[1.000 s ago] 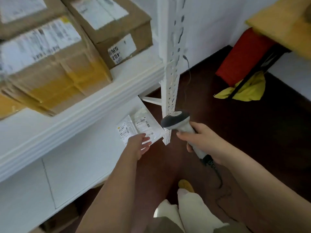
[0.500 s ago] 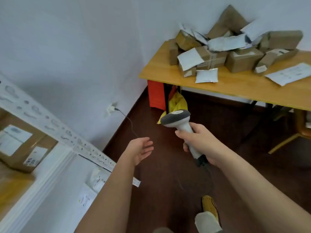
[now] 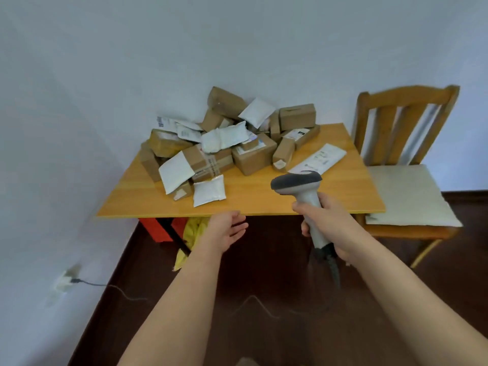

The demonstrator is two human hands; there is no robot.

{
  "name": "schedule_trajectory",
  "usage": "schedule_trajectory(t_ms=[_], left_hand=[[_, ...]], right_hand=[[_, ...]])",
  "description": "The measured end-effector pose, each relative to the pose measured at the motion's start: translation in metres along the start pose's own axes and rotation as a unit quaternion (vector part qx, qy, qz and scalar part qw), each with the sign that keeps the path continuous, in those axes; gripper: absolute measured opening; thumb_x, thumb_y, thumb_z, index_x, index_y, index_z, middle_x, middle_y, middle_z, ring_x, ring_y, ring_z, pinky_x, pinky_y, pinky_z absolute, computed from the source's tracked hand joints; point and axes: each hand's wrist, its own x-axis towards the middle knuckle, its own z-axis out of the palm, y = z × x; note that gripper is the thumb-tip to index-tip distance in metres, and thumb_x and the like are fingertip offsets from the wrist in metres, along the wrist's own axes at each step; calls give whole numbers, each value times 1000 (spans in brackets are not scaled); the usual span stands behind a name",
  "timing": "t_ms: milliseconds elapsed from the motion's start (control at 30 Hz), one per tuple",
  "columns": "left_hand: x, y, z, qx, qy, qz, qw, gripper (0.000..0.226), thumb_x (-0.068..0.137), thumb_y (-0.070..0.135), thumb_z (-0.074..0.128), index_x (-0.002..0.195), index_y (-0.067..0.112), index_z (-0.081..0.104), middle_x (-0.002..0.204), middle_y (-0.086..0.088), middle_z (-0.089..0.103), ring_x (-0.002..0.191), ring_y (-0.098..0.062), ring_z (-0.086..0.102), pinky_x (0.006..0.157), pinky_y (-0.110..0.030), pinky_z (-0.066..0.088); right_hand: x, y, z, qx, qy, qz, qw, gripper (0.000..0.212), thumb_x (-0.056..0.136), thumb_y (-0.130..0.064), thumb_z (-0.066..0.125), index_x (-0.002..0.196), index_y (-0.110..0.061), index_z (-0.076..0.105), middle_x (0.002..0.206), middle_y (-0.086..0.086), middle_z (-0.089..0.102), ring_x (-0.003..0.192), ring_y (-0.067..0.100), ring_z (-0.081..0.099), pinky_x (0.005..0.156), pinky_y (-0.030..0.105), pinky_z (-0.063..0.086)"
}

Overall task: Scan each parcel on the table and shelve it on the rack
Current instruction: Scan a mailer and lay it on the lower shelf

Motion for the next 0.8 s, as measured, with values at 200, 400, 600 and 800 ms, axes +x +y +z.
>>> schedule_trajectory(t_ms=[200,400,600,800], left_hand=[[53,25,102,72,-51,-25,996,27,103,13,45,125,6,57,101,-7,65,87,-22,63,82,-34,51],[137,46,168,97,-49,-44,993,29,102,12,42,127,6,55,93,-5,62,79,-20,60,68,-30,49],[232,78,245,117,-30,-50,991,28,101,10,43,126,5,54,89,-6,60,76,-19,60,65,-29,50],[295,94,306,194,0,-70,979,32,101,11,42,132,4,48,103,-7,58,76,-17,57,74,-30,50]], right_hand=[[63,-2,-77,47,78,11,996,12,95,-19,63,102,-11,57,65,2,50,53,13,52,57,31,45],[137,6,-132,65,127,49,989,26,92,-19,66,111,-4,58,62,3,52,54,16,52,65,39,44],[229,-9,-177,44,158,46,985,29,94,-15,63,115,4,56,72,9,49,50,13,51,56,34,43],[302,-20,-218,52,162,69,983,27,95,-16,62,116,1,56,90,14,50,49,10,51,53,30,45]])
